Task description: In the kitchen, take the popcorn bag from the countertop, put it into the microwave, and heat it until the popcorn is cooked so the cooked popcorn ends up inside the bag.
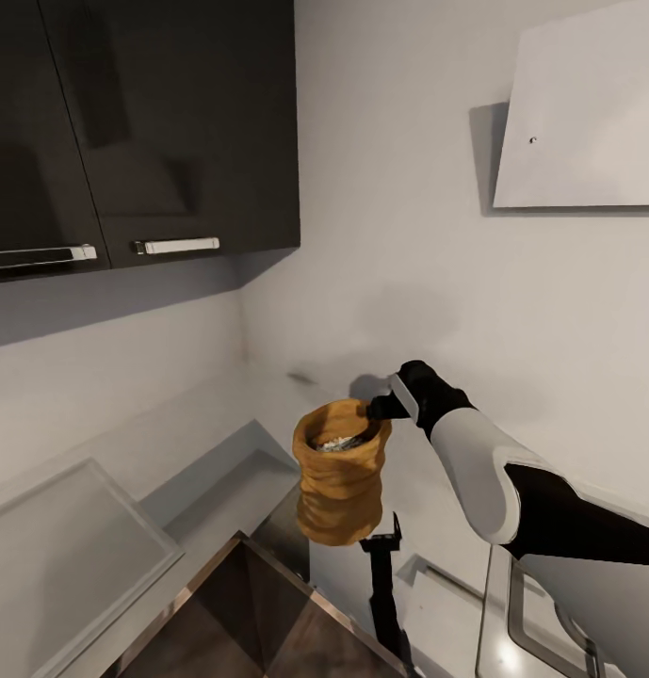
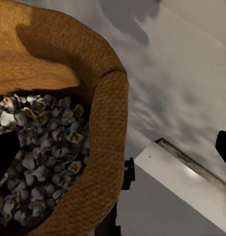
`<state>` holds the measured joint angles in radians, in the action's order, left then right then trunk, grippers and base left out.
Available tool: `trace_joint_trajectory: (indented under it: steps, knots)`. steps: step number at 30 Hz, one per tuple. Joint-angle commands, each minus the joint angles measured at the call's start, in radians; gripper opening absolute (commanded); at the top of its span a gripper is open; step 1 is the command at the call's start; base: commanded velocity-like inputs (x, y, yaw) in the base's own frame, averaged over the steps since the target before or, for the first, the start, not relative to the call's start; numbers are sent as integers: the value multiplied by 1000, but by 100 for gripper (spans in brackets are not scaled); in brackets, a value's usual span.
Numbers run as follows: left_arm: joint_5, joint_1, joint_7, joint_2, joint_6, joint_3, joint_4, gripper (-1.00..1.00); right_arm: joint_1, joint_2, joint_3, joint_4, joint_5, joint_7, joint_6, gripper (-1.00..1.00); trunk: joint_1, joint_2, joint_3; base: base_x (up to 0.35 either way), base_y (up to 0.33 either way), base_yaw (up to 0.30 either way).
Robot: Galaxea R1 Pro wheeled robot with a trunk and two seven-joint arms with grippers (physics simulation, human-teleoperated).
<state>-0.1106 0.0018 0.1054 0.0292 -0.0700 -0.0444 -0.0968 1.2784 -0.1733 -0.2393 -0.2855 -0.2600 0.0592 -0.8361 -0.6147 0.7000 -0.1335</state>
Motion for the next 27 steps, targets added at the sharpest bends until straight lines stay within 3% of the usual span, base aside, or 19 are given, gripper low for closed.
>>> trace_joint_trajectory:
  steps: [1, 10, 16, 22, 27]
  knots:
    - [-8, 0, 0, 0, -2, -4, -1, 100, 1, -1, -7, -4, -6, 2, -9, 100, 0, 1, -1, 0, 0, 0]
    - [-8, 0, -1, 1, -2, -5, -1, 100, 1, 5, 5, 6, -14, -1, 24, 100, 0, 1, -1, 9, 0, 0]
    - [-6, 0, -11, 0, -2, -4, 0, 100, 1, 5, 6, 6, -15, 1, 25, 100, 0, 1, -1, 221, 0, 0]
    - [-6, 0, -12, 0, -2, -5, 0, 100, 1, 5, 6, 13, -15, 3, 28, 100, 0, 1, -1, 30, 0, 0]
    - [-6, 0, -12, 0, -2, -5, 0, 100, 1, 6, 6, 34, -7, 4, 115, 100, 0, 1, -1, 1, 0, 0]
